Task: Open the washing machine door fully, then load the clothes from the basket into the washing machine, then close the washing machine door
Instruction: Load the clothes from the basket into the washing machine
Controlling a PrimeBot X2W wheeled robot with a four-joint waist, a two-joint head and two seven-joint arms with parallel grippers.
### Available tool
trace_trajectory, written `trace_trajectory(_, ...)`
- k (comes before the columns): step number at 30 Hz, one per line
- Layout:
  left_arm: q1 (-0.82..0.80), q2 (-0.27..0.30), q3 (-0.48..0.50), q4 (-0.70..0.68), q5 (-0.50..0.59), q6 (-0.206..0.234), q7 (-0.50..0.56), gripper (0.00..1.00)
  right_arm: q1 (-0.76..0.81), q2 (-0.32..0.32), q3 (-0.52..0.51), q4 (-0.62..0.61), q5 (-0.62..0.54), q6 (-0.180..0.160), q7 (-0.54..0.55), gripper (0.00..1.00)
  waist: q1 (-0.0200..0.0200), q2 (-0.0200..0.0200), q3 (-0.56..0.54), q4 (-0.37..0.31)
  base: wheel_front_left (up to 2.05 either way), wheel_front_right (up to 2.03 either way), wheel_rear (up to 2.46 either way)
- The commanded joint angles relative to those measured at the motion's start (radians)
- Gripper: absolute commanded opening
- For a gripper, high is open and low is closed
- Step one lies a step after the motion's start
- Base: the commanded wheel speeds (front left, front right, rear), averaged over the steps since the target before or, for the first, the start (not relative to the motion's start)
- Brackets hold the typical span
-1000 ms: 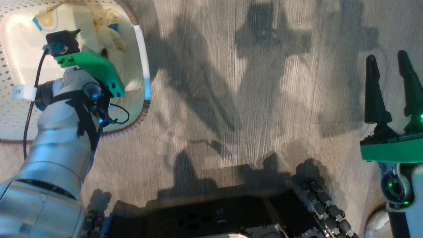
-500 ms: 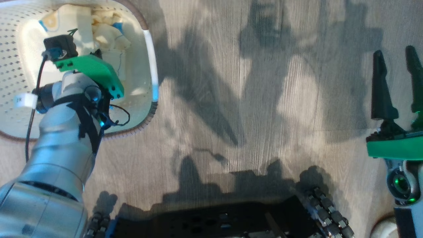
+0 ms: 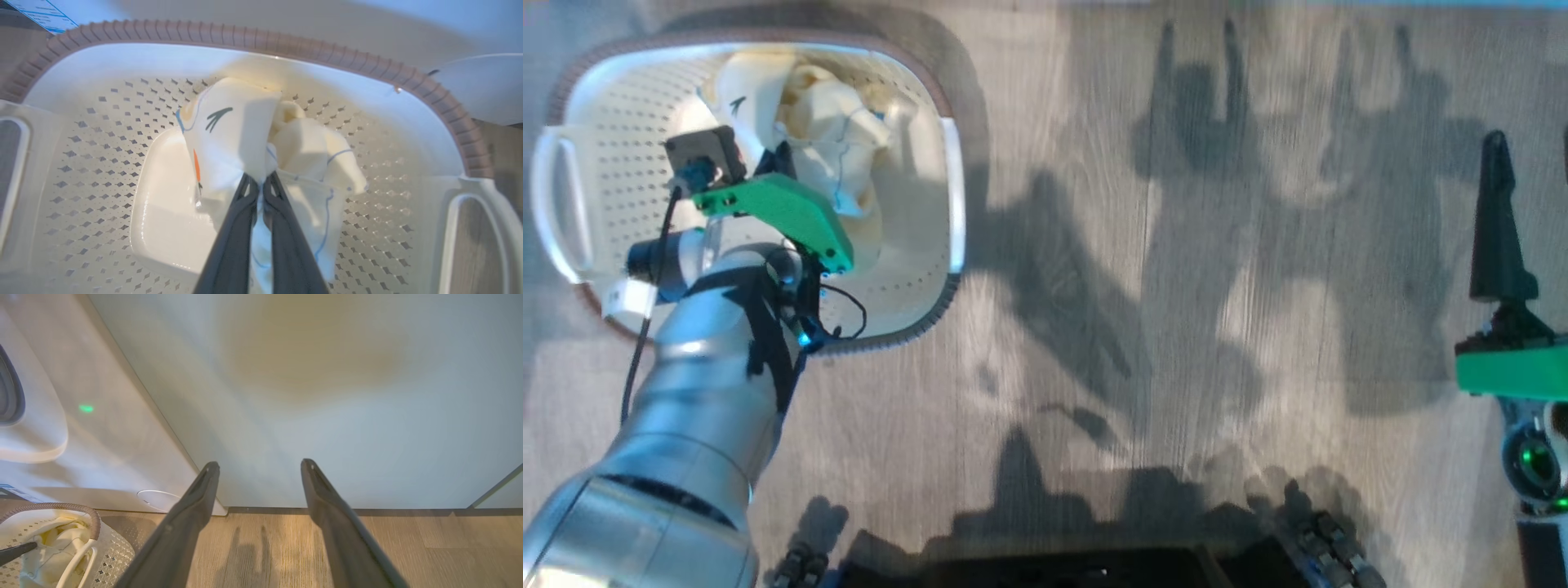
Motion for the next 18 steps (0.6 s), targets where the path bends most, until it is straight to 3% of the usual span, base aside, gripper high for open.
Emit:
trace_trajectory(1, 0.040, 0.033, 0.023, -0.032, 0.014, 0.013, -0.014, 0.00, 0.056, -0.020, 0.005, -0.022, -0.008, -0.003, -0.006, 1.00, 0.0000, 0.0000, -0.037, 0.019, 0.00, 0.00, 0.00)
trace_trajectory(18, 0.323, 0.042, 0.168, -0.468, 0.185, 0.141, -0.015, 0.00, 0.140, -0.031, -0.019, 0.007, -0.040, -0.003, -0.006, 1.00, 0.0000, 0.0000, -0.261, 0.063, 0.00, 0.00, 0.00)
